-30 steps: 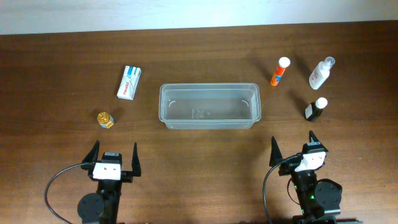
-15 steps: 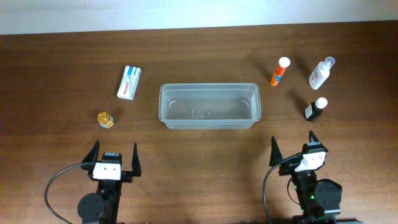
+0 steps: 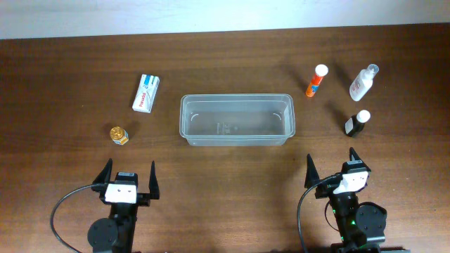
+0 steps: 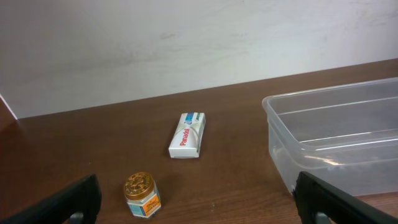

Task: Pack container

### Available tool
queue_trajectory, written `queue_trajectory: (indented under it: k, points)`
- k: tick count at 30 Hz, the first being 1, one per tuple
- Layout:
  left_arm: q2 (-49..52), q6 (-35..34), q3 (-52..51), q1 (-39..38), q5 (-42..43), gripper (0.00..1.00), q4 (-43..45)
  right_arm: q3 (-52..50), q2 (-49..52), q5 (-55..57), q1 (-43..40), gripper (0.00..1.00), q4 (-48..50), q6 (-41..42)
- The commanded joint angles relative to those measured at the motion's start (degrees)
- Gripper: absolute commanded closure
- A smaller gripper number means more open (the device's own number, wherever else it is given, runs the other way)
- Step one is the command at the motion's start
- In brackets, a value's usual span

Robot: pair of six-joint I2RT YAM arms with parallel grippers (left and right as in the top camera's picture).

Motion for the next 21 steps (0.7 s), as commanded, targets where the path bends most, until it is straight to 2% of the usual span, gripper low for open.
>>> queue_trajectory:
  k: [1,17,21]
  points:
    - [-0.44,0.92,-0.37,0.39,-0.26,0.01,-0.04,-0.28,-0.59,1.27,-0.11,0.01,-0.33,-0.24]
    - [-0.44,0.94,-0.37,0.39,-0.26,0.01,-0.04,-0.28,-0.59,-0.44,-0.11,0.02,-0.28,-0.09]
    - [-0.44,0.92,-0.37,0.39,-0.26,0.01,-0.04,-0.28,-0.61,-4.85,-0.11,0.02,0.39,3.89]
